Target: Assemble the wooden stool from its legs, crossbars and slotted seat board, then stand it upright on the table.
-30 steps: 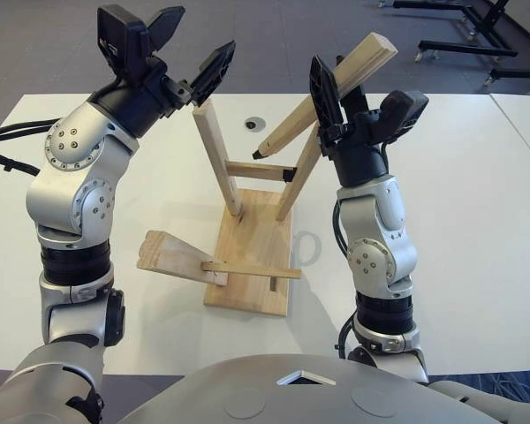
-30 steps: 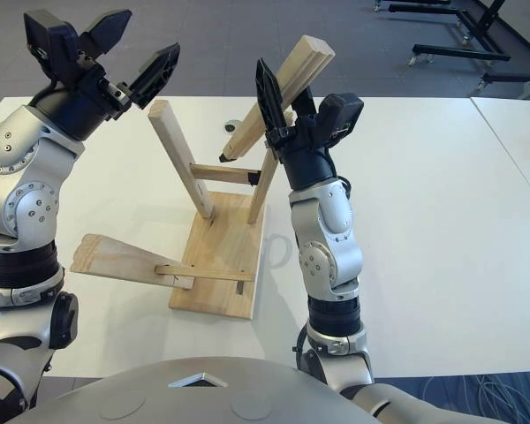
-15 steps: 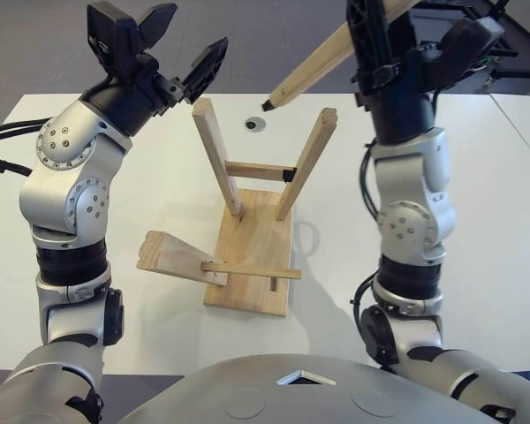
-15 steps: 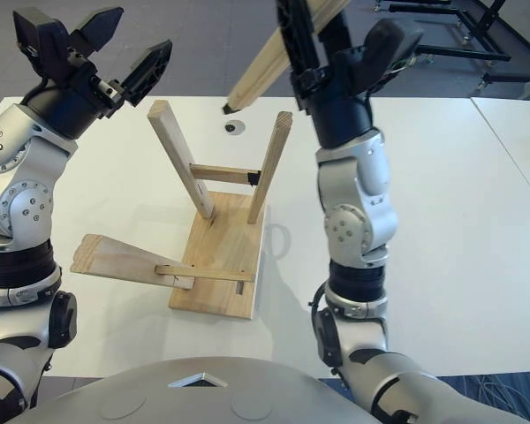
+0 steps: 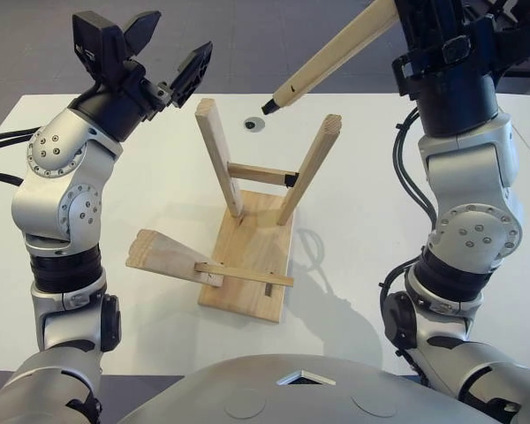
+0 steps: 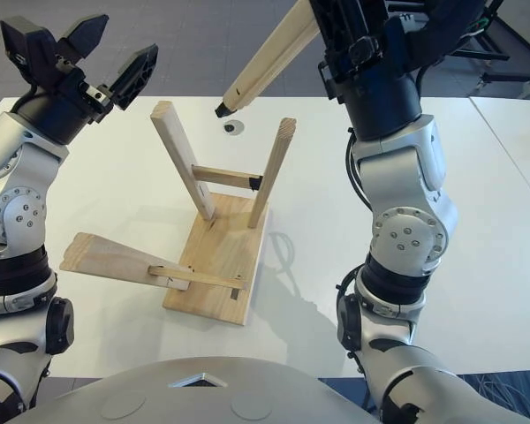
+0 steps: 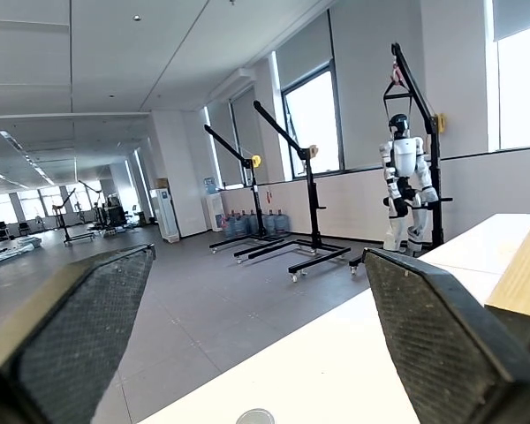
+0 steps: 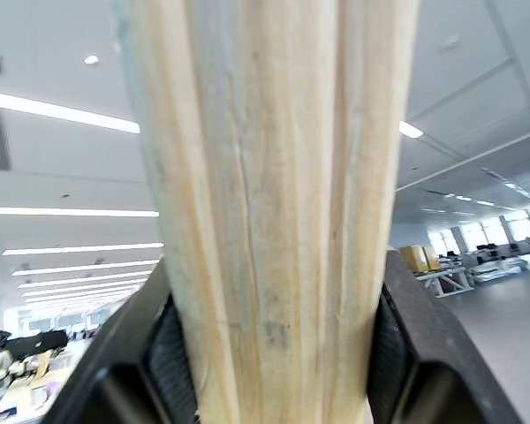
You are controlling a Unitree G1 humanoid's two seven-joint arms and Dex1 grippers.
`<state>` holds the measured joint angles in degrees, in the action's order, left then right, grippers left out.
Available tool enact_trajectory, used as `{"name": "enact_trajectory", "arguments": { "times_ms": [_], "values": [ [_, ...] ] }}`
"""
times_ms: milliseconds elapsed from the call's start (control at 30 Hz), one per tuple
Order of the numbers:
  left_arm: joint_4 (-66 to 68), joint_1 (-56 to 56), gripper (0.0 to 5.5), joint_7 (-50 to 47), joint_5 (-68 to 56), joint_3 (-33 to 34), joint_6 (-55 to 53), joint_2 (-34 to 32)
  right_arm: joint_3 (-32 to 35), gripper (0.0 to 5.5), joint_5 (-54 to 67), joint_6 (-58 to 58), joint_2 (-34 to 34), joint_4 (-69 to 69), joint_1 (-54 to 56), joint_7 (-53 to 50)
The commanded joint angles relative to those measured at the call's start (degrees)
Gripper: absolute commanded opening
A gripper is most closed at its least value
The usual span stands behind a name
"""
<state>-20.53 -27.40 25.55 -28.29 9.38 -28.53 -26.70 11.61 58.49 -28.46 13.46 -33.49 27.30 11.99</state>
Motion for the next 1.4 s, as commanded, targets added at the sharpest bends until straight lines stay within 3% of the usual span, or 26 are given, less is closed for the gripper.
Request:
{"name": "enact_trajectory", "arguments": {
  "times_ms": [33,100,267,533,700,900,1100,1400],
  "values": [
    [-1.3,1.2,4.32,-0.3,0.2,0.4,-0.9,-0.9,-1.2,2.05,1.2,-0.3,5.0,-1.9,-7.7,11.7],
    [-1.8,2.0,4.32,-0.6,0.3,0.6,-0.9,-0.9,0.5,2.05,2.4,0.8,7.0,-1.1,-14.7,20.4],
    [-2.8,6.0,4.32,1.0,-1.1,1.8,-1.3,-2.0,5.7,2.05,6.0,1.2,9.7,2.3,-26.4,31.2],
    [-3.0,15.4,4.32,10.6,-4.8,1.2,-3.5,-6.1,-1.2,2.05,-3.0,6.1,10.1,1.3,-38.8,42.7],
    [-3.5,34.9,4.32,24.2,-7.1,9.9,-3.3,-15.3,-3.7,2.05,-7.0,10.2,7.7,0.8,-39.6,42.0],
    [1.2,39.1,4.32,31.5,-6.0,15.7,-1.2,-22.2,-3.8,2.05,-7.8,12.9,6.6,0.9,-39.8,40.2],
    [-8.3,50.3,4.32,38.6,-2.6,4.8,-0.2,-24.5,-2.0,2.05,-7.3,13.0,8.2,6.2,-31.7,40.9],
    [-6.3,42.2,4.32,35.3,2.6,-6.5,2.0,-21.1,-6.6,2.05,-13.9,19.7,2.0,21.9,-20.5,44.1]
  ]
}}
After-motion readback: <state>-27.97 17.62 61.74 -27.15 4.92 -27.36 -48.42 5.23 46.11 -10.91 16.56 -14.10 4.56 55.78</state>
